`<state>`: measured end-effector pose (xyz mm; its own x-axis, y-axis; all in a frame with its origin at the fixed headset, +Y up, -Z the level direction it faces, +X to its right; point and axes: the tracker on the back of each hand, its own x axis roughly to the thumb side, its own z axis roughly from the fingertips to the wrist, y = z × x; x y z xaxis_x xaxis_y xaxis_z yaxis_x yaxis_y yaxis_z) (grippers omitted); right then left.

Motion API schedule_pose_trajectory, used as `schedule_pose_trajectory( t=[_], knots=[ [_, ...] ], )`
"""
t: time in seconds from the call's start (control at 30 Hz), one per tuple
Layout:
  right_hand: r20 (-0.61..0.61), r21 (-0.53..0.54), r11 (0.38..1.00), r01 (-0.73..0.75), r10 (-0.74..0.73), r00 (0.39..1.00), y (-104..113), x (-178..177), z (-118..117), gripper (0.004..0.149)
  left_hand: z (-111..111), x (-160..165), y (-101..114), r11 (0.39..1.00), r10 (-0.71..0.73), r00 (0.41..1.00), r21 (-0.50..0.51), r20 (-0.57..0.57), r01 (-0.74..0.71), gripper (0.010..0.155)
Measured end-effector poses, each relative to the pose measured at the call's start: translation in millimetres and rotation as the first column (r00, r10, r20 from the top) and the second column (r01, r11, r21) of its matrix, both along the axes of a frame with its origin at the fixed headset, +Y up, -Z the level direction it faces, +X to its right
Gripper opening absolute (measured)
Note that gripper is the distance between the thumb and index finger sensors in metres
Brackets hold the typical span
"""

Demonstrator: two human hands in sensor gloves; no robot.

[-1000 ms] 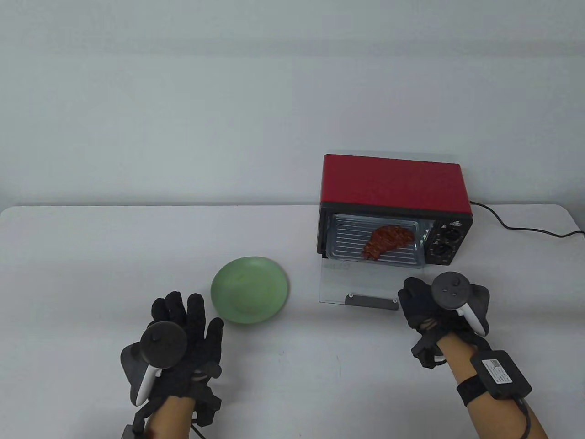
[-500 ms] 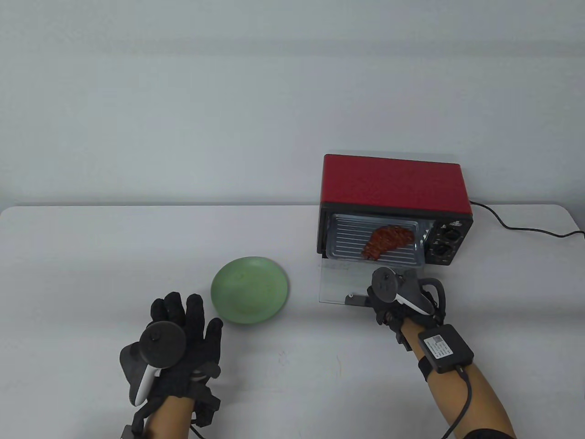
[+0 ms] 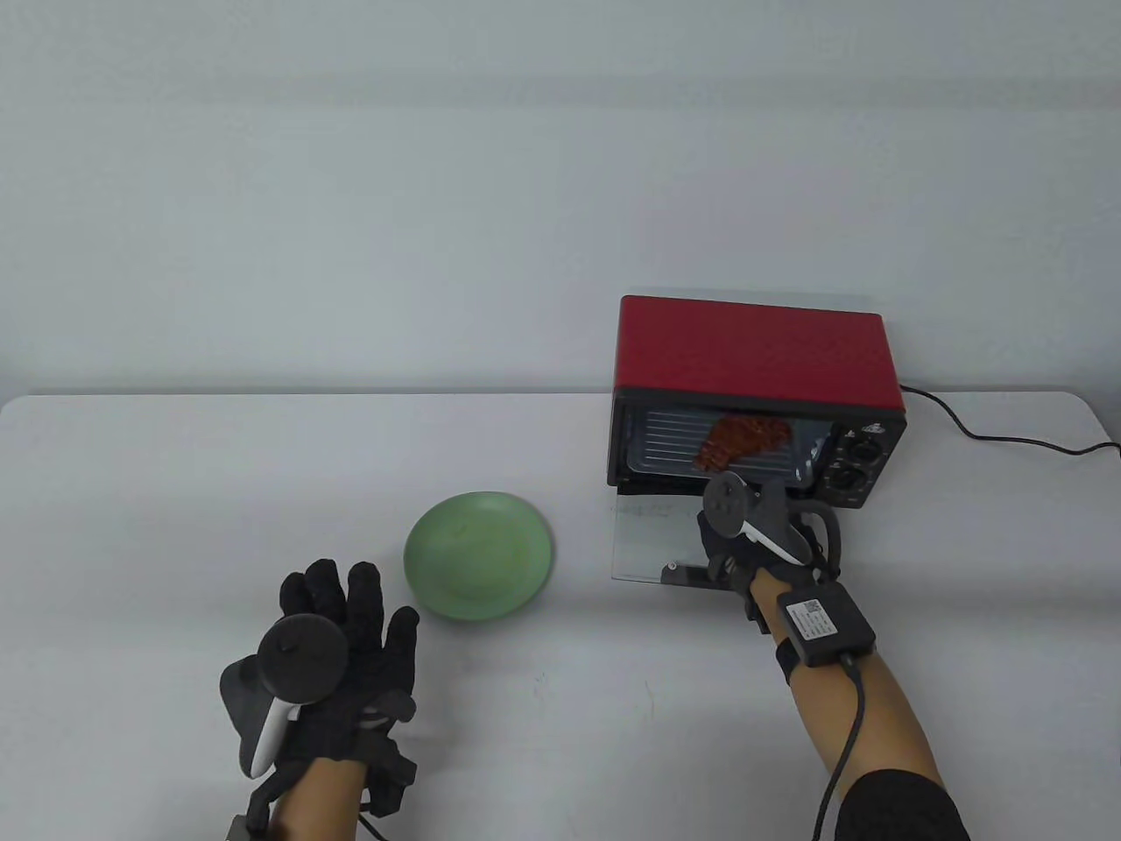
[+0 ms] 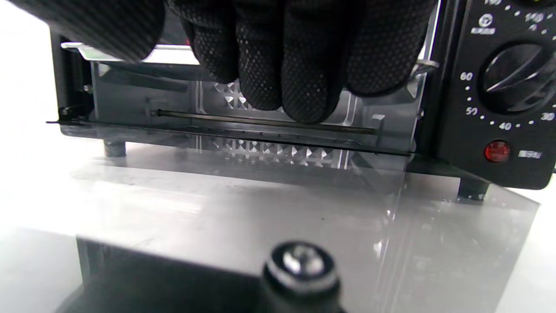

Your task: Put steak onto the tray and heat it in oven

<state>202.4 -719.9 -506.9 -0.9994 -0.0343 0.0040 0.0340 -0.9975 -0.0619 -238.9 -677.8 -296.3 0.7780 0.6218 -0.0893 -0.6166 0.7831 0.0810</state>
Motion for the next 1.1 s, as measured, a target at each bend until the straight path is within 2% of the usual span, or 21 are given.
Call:
schedule_pose_trajectory(
  t=[0.2,0.37,0.53,0.6,0.7,0.87,0.97,1.1],
  knots=[
    [0.058,-0.049,0.998,0.028,-0.025,0.998,0.1,0.4,-16.3,0.078,-0.3,-1.3,0.2,1.0,0.006,1.0,-0.007,-0.007,-0.006,0.076],
    [0.096,-0.074,0.992,0.106,-0.099,0.99,1.5,3.1,-24.1,0.08,-0.2,-1.4,0.4,1.0,0.002,1.0,-0.005,-0.008,-0.002,0.076],
    [0.076,-0.072,0.988,0.135,-0.129,0.989,3.8,6.0,-20.4,0.079,0.5,-2.7,1.5,1.0,0.005,1.0,-0.001,-0.009,-0.005,0.076],
    [0.034,-0.053,0.989,0.136,-0.135,0.99,9.0,7.0,-13.6,0.073,1.2,-3.8,2.1,1.0,0.012,1.0,0.005,-0.012,-0.012,0.076],
    [-0.062,-0.028,0.99,0.141,-0.142,0.988,18.3,5.8,3.6,0.069,1.4,-4.7,2.5,1.0,0.017,1.0,0.005,-0.011,-0.017,0.076],
    [-0.22,-0.047,0.994,0.098,-0.106,0.97,26.9,-1.5,54.3,0.062,1.2,-3.9,2.1,1.0,0.014,1.0,0.006,-0.005,-0.014,0.076],
    [-0.281,-0.092,0.993,0.076,-0.099,0.955,19.4,-3.6,82.3,0.062,1.2,-3.2,1.6,1.0,0.01,1.0,0.006,-0.001,-0.01,0.076],
    [-0.298,-0.182,0.982,0.044,-0.098,0.949,-4.5,-2.6,113.4,0.06,0.3,-1.1,-0.1,1.0,-0.001,1.0,-0.002,0.006,0.001,0.076]
  ],
)
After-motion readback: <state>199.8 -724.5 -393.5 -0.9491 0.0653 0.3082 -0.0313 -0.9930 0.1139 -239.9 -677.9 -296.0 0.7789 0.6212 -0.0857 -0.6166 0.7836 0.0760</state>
